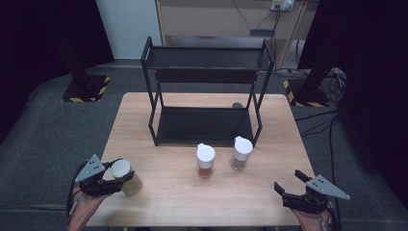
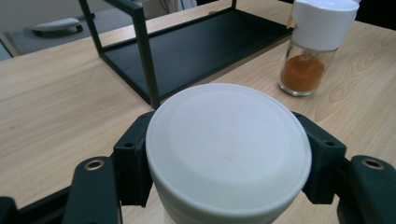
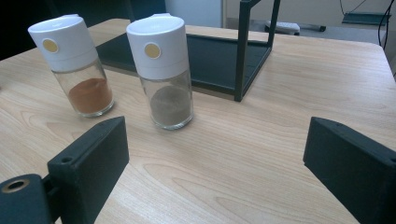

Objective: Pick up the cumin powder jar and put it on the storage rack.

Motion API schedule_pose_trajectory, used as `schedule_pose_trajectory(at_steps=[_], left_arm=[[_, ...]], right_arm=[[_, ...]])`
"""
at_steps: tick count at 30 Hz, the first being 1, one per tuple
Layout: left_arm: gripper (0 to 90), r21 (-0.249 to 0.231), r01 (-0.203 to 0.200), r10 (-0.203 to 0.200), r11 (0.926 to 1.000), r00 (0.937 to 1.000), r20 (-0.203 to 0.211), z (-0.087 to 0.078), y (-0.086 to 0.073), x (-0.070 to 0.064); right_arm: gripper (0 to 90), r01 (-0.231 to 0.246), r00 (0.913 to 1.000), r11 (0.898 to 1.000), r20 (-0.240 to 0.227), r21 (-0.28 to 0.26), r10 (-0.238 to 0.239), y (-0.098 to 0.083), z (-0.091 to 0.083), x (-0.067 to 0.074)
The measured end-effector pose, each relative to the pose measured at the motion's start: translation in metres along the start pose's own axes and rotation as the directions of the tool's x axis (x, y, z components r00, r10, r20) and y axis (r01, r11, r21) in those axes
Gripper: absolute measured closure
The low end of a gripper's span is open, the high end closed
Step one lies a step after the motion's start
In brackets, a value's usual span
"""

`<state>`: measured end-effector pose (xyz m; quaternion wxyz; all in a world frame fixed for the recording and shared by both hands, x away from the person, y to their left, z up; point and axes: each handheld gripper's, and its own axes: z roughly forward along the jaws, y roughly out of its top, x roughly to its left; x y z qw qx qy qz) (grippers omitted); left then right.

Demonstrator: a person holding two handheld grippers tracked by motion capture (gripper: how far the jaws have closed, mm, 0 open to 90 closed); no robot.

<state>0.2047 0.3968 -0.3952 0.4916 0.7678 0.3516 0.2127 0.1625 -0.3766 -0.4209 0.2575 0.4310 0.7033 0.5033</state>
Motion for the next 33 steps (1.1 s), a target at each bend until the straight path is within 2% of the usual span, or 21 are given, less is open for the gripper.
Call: schedule_pose_trajectory(at_steps=[3,5,16,33], left_arm=[[32.4,-0.003,-0.005,0.005,1.0,0.9997,0.024,0.004,0.007,0.002],[32.4,0.002,-0.023,0.023,0.9997,0.999,0.038,0.01,0.016,0.002],[32.5,-0.001,-0.045,0.045,0.999,0.9944,0.095,0.029,0.039,0.006],[32.5,-0.007,-0.062,0.063,0.998,0.9876,0.144,0.059,0.069,0.005]], right_arm=[[6.9,0.0,1.0,1.0,0.0,0.0,0.0,0.0,0.0,0.0],[6.9,0.0,1.0,1.0,-0.001,0.0,0.0,0.0,0.0,0.0],[6.9,0.003,1.0,1.0,-0.003,-0.002,-0.003,0.0,0.0,0.0],[6.9,0.002,1.0,1.0,-0.008,-0.004,-0.002,-0.001,-0.001,-0.001]])
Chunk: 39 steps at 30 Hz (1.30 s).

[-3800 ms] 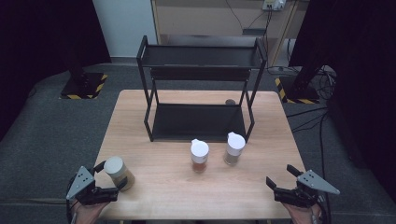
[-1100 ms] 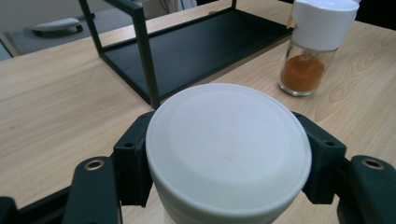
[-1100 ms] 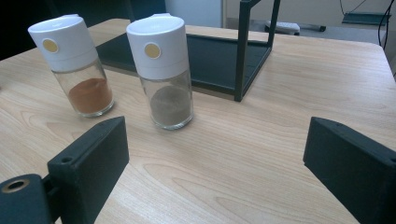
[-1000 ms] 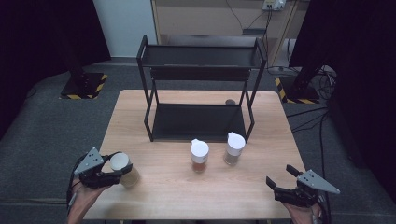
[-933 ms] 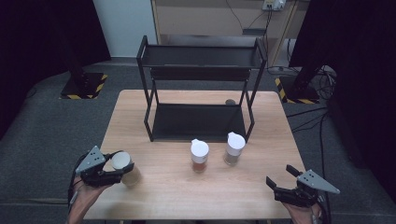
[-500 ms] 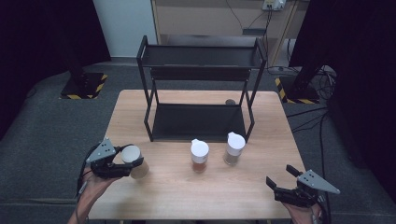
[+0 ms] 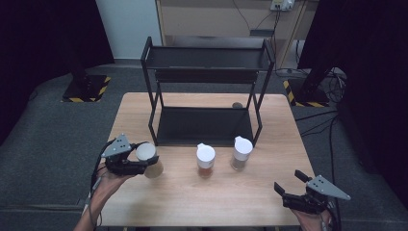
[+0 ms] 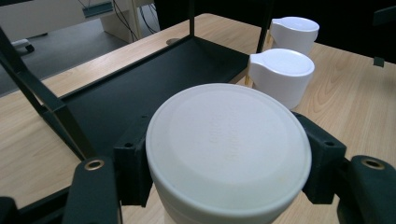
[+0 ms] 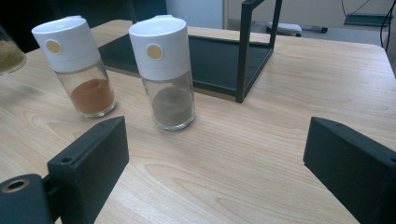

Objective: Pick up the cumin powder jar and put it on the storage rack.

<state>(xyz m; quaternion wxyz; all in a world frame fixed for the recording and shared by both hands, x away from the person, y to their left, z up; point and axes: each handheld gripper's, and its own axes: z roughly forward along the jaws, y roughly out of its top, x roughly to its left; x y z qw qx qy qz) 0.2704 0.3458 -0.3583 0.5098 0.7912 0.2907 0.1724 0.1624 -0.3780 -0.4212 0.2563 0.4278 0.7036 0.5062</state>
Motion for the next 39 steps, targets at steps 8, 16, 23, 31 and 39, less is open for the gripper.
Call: schedule_pose_trajectory(at_steps=[8,16,23,31,39], left_arm=[[32.5,-0.022,0.034,-0.034,0.9992,0.9994,0.001,0.019,0.014,0.007],[32.5,-0.038,0.066,-0.066,0.9971,0.9976,-0.017,0.032,0.027,0.013],[32.5,-0.046,0.076,-0.078,0.9961,0.9953,-0.057,0.046,0.04,0.017],[32.5,-0.047,0.089,-0.094,0.9949,0.9894,-0.111,0.066,0.055,0.018],[32.5,-0.039,0.104,-0.11,0.9938,0.9767,-0.184,0.089,0.067,0.019]], right_arm=[[7.0,-0.001,1.0,1.0,-0.002,0.0,0.001,0.0,0.0,0.0],[7.0,-0.002,1.0,1.0,-0.004,-0.002,0.002,-0.001,0.0,-0.001],[7.1,-0.006,1.0,1.0,-0.005,-0.002,0.006,-0.001,0.0,-0.002],[7.1,-0.007,1.0,1.0,-0.007,-0.004,0.007,-0.001,0.0,-0.002],[7.1,-0.01,0.9999,1.0,-0.008,-0.005,0.01,-0.002,0.0,-0.003]])
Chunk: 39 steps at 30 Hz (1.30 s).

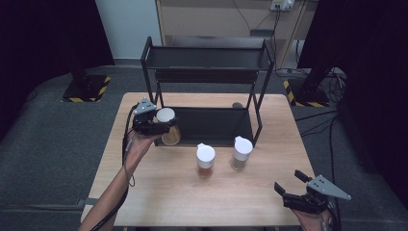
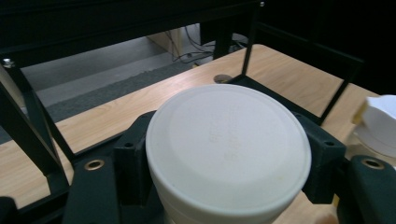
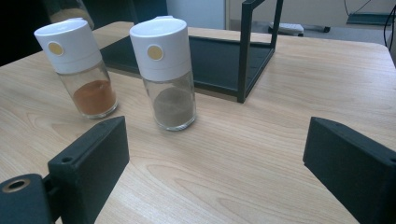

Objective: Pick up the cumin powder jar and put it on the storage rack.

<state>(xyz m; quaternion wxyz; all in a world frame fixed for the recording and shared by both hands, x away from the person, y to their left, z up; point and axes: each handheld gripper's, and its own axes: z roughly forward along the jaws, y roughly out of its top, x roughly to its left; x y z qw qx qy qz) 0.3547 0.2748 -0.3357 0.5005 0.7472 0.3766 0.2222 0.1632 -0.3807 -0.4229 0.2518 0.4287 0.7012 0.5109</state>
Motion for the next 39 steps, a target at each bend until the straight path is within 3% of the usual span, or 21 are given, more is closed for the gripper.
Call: schedule_pose_trajectory(at_steps=[12,21,25,32,39], left_arm=[[32.5,0.011,0.015,-0.014,0.9998,0.9963,-0.085,0.032,0.002,-0.002],[32.5,0.028,0.033,-0.029,0.999,0.989,-0.145,0.057,-0.003,-0.001],[32.5,0.027,0.059,-0.054,0.9979,0.9873,-0.15,0.066,-0.007,0.003],[32.5,0.057,0.038,-0.029,0.9976,0.9871,-0.157,0.08,-0.009,0.001],[32.5,0.058,0.049,-0.04,0.9971,0.9869,-0.156,0.087,-0.013,0.0]], right_arm=[[7.2,-0.005,1.0,1.0,-0.004,-0.001,0.005,0.0,0.0,-0.001],[7.1,-0.008,0.9999,1.0,-0.006,-0.002,0.008,-0.001,0.0,-0.002],[7.1,-0.009,0.9999,1.0,-0.009,-0.003,0.009,-0.001,0.0,-0.002],[7.2,-0.01,0.9999,1.0,-0.011,-0.004,0.01,-0.001,-0.001,-0.003],[7.2,-0.012,0.9998,1.0,-0.014,-0.005,0.012,-0.001,0.0,-0.003]])
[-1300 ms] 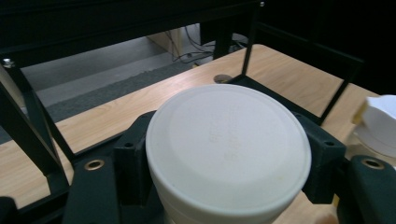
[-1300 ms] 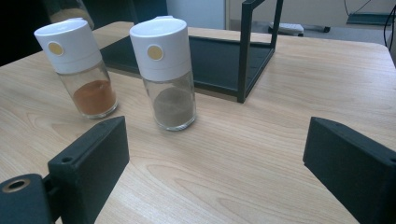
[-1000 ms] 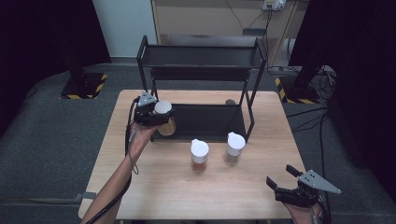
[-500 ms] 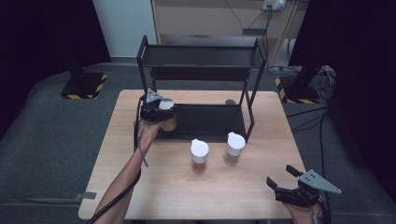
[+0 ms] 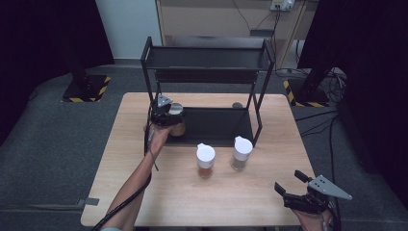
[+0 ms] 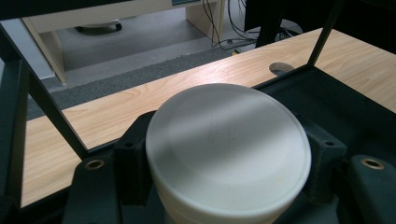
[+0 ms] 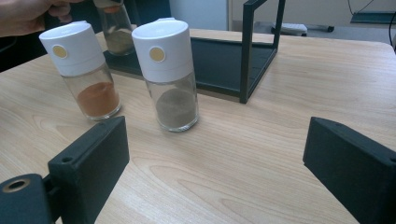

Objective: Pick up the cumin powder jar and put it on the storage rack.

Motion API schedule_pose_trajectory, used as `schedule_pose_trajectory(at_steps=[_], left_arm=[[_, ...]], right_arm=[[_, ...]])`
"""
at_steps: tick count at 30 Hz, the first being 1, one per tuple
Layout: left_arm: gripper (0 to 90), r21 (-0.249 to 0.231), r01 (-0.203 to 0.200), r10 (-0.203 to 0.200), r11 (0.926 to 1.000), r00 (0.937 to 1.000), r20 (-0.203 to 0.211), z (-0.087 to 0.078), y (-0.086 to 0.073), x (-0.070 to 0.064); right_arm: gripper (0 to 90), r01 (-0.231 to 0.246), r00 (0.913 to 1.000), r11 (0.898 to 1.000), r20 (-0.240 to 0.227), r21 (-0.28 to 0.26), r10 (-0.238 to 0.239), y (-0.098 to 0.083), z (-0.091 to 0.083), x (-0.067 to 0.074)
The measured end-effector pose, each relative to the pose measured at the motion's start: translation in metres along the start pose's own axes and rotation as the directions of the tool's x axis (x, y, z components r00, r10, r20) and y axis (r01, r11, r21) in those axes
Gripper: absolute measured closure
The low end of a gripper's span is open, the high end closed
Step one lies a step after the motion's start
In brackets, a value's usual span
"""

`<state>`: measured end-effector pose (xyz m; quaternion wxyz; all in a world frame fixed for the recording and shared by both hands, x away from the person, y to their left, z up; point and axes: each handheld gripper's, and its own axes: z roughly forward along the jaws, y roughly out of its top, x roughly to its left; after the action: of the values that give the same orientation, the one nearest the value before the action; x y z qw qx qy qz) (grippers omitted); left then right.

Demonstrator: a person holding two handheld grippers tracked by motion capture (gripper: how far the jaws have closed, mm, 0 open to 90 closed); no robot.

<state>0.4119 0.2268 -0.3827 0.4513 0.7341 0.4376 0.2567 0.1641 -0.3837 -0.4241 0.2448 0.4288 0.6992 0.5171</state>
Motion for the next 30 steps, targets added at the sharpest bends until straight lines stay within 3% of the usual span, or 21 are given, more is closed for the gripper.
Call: schedule_pose_trajectory(at_steps=[9,15,24,30], left_arm=[[32.5,0.007,0.005,-0.005,1.0,1.0,-0.005,0.004,-0.006,0.001],[32.4,-0.022,0.018,-0.018,0.9996,0.9998,-0.003,0.004,-0.014,0.002],[31.8,-0.014,0.003,-0.003,0.9999,0.9999,-0.016,0.005,-0.011,-0.001],[14.1,-0.048,0.022,-0.022,0.9986,0.9997,-0.009,0.002,-0.005,-0.005]], right_arm=[[7.2,0.0,1.0,1.0,-0.002,0.0,0.0,0.0,0.0,0.0],[7.2,0.002,1.0,1.0,-0.002,0.001,-0.002,0.0,0.0,0.0],[7.2,0.003,1.0,1.0,-0.002,0.0,-0.003,0.0,0.0,0.0],[7.1,0.003,1.0,1.0,-0.002,0.0,-0.003,0.0,0.0,0.0]])
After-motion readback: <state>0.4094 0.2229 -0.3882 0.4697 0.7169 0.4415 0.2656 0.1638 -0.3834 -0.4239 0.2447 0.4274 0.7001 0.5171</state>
